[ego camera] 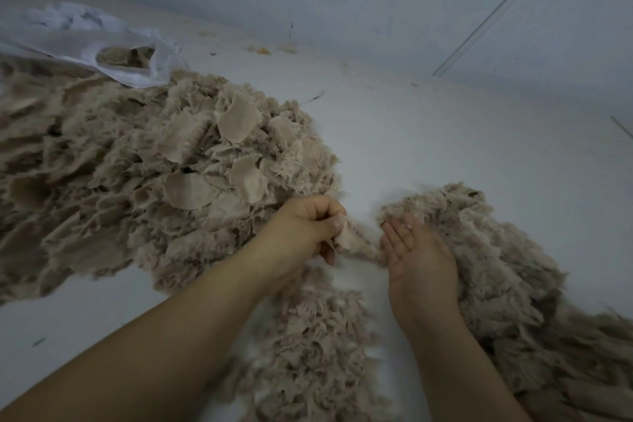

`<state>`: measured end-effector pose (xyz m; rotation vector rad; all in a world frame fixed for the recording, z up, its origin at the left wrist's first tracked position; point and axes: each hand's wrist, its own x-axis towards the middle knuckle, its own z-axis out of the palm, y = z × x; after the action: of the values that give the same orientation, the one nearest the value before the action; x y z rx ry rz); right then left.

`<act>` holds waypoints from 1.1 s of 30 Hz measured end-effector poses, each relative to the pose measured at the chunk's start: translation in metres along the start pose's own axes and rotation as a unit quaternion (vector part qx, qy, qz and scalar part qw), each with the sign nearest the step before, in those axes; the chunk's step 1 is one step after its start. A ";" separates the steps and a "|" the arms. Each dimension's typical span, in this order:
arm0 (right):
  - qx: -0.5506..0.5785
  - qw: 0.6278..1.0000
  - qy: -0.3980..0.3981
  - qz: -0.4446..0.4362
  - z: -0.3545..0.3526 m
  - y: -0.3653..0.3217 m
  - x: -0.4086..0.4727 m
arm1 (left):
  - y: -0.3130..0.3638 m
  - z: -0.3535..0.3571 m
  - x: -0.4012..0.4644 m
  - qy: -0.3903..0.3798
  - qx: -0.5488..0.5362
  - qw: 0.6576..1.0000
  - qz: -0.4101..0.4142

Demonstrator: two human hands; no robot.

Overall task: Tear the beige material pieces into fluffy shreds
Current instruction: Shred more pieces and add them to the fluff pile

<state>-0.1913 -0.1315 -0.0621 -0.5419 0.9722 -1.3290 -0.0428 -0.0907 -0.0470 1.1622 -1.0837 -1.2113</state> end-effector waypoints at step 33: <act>-0.234 0.953 -0.172 -0.086 -0.004 0.002 -0.011 | -0.003 -0.007 0.007 0.051 -0.161 0.985 -0.028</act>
<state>-0.1934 -0.1193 -0.0625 -1.2041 0.9618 -1.1009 -0.0362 -0.0969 -0.0509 0.9969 -0.7501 -1.3007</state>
